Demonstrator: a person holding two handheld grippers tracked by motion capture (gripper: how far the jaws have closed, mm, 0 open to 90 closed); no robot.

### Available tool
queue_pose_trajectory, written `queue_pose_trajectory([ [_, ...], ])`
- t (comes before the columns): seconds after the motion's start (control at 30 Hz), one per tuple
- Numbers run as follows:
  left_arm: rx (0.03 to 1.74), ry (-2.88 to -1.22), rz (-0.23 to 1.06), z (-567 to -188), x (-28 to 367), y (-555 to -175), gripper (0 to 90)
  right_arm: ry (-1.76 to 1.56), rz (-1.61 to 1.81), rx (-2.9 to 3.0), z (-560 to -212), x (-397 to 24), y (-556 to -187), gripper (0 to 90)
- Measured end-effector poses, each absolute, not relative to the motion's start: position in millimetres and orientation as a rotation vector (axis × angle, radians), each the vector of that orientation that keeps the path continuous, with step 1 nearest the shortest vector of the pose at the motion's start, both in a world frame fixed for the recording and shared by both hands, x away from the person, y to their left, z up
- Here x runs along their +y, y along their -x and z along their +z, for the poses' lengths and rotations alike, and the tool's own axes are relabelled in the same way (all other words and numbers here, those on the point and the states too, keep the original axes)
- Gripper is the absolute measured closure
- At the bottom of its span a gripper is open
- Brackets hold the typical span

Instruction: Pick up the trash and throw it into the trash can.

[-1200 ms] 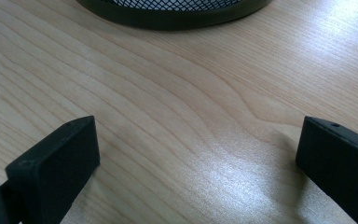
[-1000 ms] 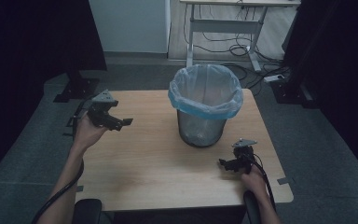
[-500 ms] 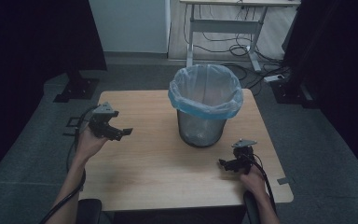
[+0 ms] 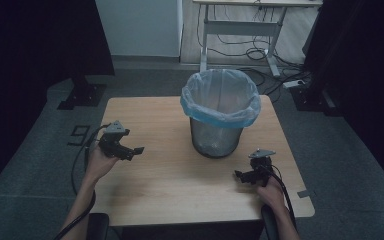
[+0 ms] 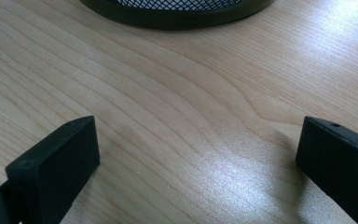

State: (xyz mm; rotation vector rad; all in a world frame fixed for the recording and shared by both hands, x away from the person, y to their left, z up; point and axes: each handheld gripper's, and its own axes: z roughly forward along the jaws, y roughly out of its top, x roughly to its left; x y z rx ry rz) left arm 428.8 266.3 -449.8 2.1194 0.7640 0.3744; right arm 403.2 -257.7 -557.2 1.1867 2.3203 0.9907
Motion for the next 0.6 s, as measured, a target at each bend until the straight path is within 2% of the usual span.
queue_pose_trajectory([
  [0.6, 0.823, -2.118, 0.317, -510, 268, -418, 0.0, -1.184, 0.992, 2.32, -557, -258, -403, 0.0],
])
